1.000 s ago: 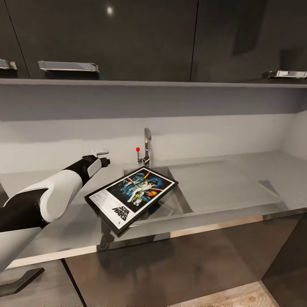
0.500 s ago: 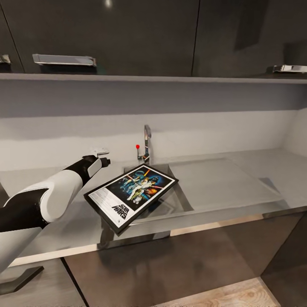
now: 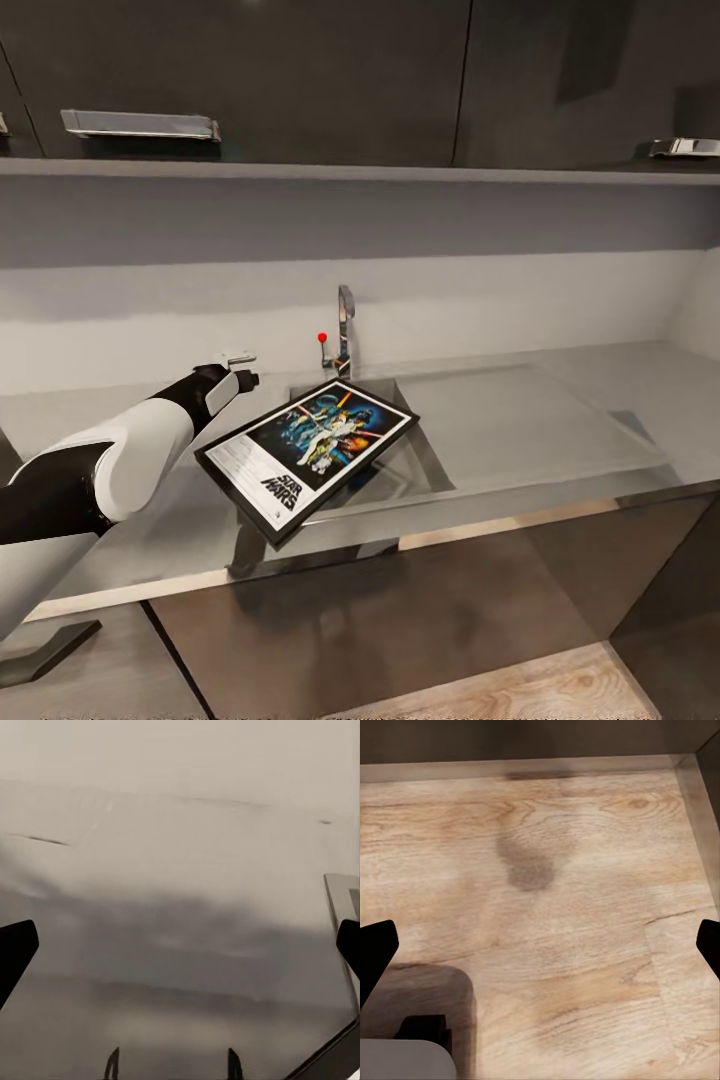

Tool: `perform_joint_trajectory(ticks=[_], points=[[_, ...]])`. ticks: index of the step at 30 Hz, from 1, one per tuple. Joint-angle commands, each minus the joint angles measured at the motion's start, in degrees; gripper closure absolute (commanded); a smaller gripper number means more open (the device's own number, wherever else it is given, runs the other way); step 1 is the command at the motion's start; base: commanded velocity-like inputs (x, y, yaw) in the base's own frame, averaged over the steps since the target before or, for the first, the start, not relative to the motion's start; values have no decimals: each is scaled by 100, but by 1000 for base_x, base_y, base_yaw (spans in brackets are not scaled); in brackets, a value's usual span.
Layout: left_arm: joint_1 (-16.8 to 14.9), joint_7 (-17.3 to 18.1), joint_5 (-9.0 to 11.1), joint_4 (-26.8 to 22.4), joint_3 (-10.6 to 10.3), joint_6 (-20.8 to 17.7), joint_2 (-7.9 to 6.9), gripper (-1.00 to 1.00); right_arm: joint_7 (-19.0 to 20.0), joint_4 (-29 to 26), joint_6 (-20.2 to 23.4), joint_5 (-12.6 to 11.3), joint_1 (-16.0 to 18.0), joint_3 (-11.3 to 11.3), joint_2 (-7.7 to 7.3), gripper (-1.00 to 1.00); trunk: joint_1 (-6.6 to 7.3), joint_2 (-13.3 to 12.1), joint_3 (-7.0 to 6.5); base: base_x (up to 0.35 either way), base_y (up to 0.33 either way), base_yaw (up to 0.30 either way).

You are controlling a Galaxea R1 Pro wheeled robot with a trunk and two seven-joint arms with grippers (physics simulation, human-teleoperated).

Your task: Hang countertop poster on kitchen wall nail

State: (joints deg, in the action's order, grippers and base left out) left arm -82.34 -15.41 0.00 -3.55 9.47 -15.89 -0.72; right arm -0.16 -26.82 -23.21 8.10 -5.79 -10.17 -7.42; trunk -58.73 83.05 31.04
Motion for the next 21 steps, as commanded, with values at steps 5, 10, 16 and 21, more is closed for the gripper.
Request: perform_joint_trajectory(ticks=[5,10,16,21], points=[[-2,-15,0,-10,29,-28,1,-100,-3,-7,-8,60,-1,-29,4,-100,0,3,49,0,0,0],[-2,-15,0,-12,29,-28,1,-100,-7,-7,-8,60,-1,-29,4,-100,0,3,94,0,0,0],[-2,-14,0,-14,29,-33,1,-100,-9,-7,-8,60,-1,-29,4,-100,0,3,148,0,0,0],[-2,-14,-2,-14,26,-36,1,-100,-9,-7,-8,60,-1,-29,4,-100,0,3,193,0,0,0]])
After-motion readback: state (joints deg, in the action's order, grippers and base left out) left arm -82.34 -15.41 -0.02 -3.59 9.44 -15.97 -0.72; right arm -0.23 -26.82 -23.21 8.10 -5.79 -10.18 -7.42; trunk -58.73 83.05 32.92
